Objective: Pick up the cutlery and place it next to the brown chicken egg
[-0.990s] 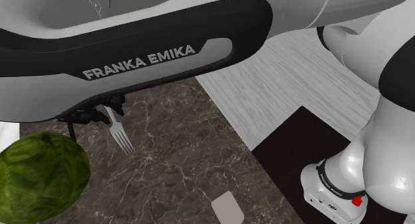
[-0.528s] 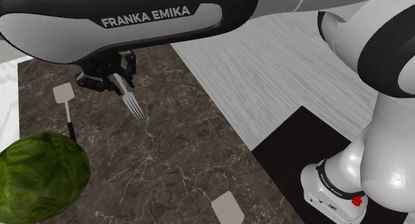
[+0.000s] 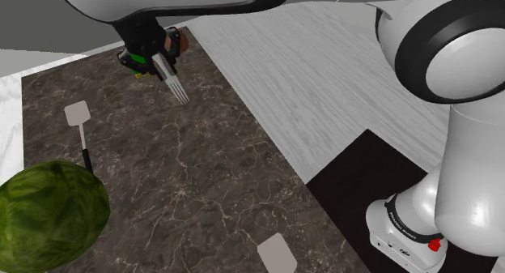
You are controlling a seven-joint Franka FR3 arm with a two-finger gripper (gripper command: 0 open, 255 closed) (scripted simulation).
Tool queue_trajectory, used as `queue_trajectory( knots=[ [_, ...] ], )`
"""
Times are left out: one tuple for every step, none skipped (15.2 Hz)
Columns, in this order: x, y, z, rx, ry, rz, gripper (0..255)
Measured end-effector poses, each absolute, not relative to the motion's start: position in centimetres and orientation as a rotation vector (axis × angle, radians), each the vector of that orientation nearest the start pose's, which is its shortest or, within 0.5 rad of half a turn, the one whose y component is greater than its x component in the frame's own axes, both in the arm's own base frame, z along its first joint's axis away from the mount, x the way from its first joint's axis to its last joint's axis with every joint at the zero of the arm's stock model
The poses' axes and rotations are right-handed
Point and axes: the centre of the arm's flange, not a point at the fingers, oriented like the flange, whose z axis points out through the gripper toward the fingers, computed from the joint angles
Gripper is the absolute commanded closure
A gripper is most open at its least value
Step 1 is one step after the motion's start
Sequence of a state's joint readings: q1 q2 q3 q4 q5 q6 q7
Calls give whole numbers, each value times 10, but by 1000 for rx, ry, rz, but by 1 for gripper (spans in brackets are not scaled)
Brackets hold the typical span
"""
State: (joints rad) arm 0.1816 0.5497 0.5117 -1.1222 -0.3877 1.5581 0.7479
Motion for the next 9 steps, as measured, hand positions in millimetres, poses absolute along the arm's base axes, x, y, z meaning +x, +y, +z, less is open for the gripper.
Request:
queue_trajectory(
  knots=[
    [622, 323, 518, -3269, 175, -69, 255],
    [633, 316, 516, -3269, 175, -69, 255],
    [645, 304, 518, -3270, 176, -68, 255],
    [653, 293, 518, -3270, 175, -68, 255],
    [662, 285, 517, -3270, 174, -68, 255],
    [674, 278, 517, -3270, 174, -69, 255],
    [684, 268, 516, -3269, 175, -68, 255],
    [689, 262, 513, -3270, 175, -67, 255],
    [691, 259, 510, -3270, 175, -67, 255]
  ],
)
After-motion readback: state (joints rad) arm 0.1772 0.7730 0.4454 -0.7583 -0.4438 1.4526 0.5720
